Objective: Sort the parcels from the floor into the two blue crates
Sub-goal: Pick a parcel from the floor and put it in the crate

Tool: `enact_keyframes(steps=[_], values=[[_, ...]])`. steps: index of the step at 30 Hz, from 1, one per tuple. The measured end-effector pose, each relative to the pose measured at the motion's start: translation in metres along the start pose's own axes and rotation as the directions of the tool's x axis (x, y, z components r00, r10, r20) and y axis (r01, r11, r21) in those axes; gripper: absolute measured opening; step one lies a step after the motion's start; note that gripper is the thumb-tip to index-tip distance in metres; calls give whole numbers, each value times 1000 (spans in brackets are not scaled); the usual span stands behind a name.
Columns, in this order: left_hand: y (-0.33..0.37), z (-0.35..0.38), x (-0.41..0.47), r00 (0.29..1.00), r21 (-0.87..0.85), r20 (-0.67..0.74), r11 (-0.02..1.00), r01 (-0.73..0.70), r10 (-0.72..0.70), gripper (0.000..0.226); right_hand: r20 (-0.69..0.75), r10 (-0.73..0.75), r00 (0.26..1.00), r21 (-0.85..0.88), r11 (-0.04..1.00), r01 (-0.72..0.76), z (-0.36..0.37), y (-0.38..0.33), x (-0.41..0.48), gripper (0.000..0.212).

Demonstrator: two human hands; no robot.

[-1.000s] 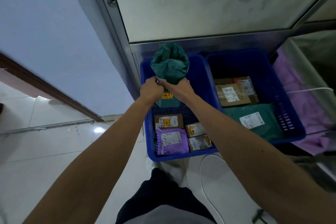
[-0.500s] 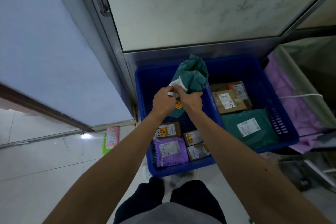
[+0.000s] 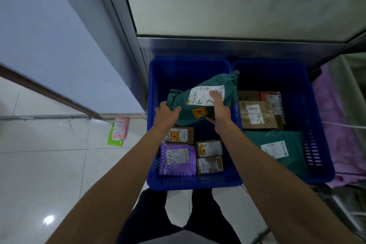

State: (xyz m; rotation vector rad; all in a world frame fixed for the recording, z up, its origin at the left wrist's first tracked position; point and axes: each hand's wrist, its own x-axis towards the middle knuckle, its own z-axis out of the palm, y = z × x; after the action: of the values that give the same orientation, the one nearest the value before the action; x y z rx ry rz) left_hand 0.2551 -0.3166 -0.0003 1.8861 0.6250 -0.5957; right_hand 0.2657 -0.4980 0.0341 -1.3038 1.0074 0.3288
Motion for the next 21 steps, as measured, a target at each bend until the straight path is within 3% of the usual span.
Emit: enact_keyframes(steps=[2, 3, 5, 8, 13, 18, 21], values=[[-11, 11, 10, 989, -141, 52, 980, 141, -135, 111, 22, 3, 1000, -3, 1000, -3, -4, 2, 14, 54], [-11, 16, 12, 981, -232, 103, 955, 182, -162, 111, 26, 5, 1000, 2, 1000, -5, -6, 5, 23, 57], [-14, 23, 18, 957, -395, 201, 877, 274, -208, 99, 34, 9, 999, -3, 1000, -9, -8, 10, 39, 70], [-20, 30, 29, 948, -511, 239, 802, 308, -212, 83, 49, 19, 999, -33, 999, -17, -14, 18, 63, 77], [-34, 42, 56, 936, -567, 262, 748, 346, -234, 67, 159, 99, 982, -75, 993, -88, -25, 33, 98, 63], [-45, 38, 91, 970, -547, 145, 801, 243, -195, 51, 227, 145, 963, -181, 978, -104, -27, 47, 128, 21], [-54, 38, 111, 975, -510, 118, 831, 220, -186, 45, 221, 145, 964, -195, 976, -102, -23, 61, 147, 44]])
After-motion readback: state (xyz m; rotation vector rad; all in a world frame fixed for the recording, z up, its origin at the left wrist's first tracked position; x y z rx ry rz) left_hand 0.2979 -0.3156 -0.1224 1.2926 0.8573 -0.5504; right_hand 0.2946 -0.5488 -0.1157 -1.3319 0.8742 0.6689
